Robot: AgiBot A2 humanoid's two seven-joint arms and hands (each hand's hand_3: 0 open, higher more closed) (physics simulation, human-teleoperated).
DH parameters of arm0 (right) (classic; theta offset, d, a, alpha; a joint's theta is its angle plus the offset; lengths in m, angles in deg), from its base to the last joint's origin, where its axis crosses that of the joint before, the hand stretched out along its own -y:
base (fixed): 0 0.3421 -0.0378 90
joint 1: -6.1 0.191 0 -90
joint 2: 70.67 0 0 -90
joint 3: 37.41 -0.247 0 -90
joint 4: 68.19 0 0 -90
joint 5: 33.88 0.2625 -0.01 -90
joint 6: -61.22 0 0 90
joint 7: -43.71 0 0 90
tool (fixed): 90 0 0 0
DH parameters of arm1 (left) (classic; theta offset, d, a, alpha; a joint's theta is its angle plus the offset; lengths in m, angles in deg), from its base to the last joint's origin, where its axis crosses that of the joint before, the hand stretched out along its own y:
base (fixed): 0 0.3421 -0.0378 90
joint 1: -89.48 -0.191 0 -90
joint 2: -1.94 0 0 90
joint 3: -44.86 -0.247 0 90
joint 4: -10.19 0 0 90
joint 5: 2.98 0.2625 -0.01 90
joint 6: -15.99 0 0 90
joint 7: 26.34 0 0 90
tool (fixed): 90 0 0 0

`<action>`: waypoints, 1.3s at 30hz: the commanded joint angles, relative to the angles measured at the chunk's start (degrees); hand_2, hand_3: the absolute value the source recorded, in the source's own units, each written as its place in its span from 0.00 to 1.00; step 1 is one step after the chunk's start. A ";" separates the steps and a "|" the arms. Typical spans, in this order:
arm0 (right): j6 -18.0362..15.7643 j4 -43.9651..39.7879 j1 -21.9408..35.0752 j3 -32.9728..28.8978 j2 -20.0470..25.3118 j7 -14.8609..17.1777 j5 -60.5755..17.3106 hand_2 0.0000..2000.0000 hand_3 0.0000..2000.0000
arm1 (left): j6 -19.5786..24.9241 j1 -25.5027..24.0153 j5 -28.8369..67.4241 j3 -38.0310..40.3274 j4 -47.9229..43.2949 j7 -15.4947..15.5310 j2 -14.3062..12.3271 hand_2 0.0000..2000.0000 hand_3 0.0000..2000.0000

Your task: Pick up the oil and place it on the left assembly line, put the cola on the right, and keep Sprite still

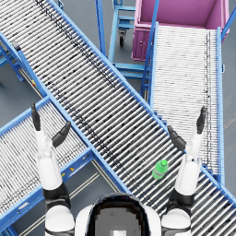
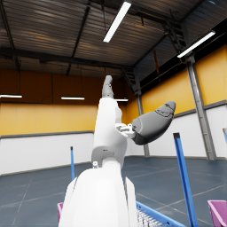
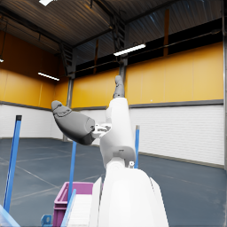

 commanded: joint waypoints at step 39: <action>0.00 -0.06 0.88 1.37 0.59 0.00 0.00 0.00 0.00 | 0.00 1.82 0.00 -0.74 -2.03 0.00 -0.02 0.00 0.00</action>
